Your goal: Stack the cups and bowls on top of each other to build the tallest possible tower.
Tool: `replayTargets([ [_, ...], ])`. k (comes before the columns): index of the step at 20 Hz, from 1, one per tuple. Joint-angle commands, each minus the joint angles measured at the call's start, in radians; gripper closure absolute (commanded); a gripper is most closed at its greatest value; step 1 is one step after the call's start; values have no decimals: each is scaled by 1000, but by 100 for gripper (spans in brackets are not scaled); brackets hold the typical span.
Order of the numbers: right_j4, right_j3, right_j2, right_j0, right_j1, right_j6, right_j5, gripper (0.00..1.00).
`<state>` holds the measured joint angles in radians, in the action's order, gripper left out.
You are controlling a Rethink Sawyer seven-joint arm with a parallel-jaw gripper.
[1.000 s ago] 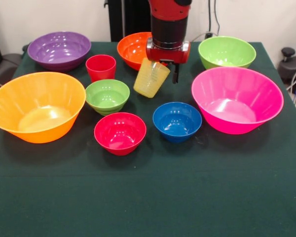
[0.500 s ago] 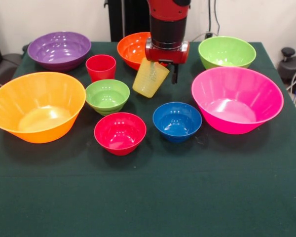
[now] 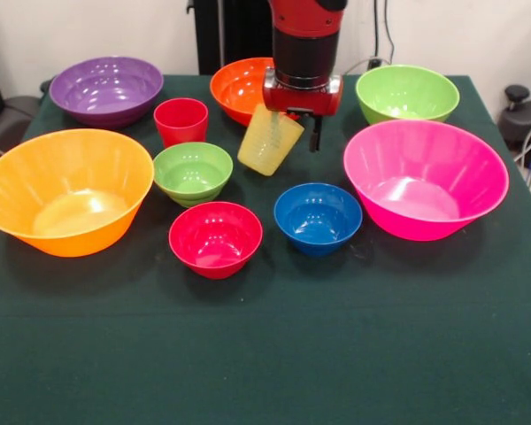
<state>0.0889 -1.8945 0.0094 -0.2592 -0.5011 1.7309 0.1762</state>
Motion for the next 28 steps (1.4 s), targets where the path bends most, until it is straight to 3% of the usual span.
replayTargets([
  [1, 64, 93, 6, 48, 27, 66, -26, 0],
  [16, 94, 142, -107, 120, 43, 58, -7, 0],
  [28, 176, 156, -129, 89, 80, 51, -81, 0],
])
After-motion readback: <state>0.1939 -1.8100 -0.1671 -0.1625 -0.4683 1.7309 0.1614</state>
